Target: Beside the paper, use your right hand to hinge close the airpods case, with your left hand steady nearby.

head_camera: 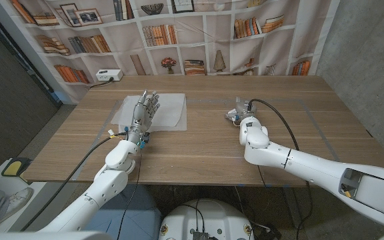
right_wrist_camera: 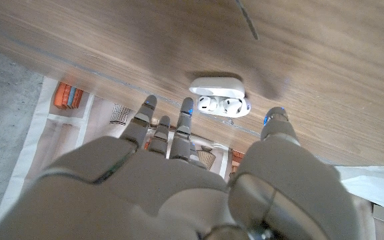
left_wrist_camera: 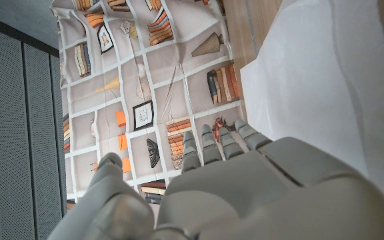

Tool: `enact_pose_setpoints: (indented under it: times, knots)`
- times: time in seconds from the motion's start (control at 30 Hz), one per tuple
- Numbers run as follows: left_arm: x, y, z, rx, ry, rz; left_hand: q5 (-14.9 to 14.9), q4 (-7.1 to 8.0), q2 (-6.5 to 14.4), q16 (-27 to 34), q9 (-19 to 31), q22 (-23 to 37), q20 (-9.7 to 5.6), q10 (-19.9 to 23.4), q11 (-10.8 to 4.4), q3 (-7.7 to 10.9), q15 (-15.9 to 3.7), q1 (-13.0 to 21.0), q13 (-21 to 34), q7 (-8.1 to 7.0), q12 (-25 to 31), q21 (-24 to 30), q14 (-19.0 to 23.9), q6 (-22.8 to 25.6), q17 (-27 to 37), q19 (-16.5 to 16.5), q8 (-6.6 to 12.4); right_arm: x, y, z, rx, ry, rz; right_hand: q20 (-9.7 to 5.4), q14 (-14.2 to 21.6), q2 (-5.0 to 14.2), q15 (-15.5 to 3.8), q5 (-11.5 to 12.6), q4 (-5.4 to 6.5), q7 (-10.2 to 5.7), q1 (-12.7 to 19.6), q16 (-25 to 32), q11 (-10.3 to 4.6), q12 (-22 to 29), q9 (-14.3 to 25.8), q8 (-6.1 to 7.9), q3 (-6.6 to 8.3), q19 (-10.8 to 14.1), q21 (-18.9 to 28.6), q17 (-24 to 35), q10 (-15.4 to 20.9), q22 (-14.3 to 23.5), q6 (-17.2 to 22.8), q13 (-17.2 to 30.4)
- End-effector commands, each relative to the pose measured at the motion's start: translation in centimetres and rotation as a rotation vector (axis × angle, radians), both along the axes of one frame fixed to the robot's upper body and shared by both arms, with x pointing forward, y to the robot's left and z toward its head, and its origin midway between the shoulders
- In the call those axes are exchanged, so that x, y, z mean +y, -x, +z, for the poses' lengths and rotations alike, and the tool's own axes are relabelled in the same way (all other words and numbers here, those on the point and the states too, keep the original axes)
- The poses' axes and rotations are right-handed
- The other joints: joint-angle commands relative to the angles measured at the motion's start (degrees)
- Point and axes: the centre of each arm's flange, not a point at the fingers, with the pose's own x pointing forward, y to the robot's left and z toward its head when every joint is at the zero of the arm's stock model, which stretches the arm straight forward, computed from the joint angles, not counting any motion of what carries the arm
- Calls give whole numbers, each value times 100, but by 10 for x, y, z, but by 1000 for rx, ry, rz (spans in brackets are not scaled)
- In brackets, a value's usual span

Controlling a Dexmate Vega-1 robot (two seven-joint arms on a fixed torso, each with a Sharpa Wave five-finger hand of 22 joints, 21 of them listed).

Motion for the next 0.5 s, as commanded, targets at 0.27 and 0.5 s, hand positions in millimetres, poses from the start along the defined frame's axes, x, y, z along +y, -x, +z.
enact_pose_setpoints:
  times: [0.27, 0.5]
  knots:
    - [0, -7, 0, 2, -4, -12, 19, 7, 42, 12, 13, 30, 4, -3, 8, -41, 39, -69, 25, -27, 18, 11, -18, -150, 15, -27, -54, 5, -3, -1, 2, 17, -4, -37, 23, 108, -11, 48, -73, -62, 334, -48, -53, 87, 29, 26, 186, 35, -3, 1, 15, 16, -138, 42]
    - [-2, -8, 1, 7, -9, -18, 20, 9, 46, 13, 13, 30, 6, -10, 17, -44, 44, -76, 25, -25, 14, 10, -17, -152, 15, -31, -48, 5, -2, 0, -22, 18, -10, -111, 85, 169, -77, 44, -115, -110, 595, -60, -111, 154, 29, 37, 299, 151, 23, -3, 71, 15, -87, 69]
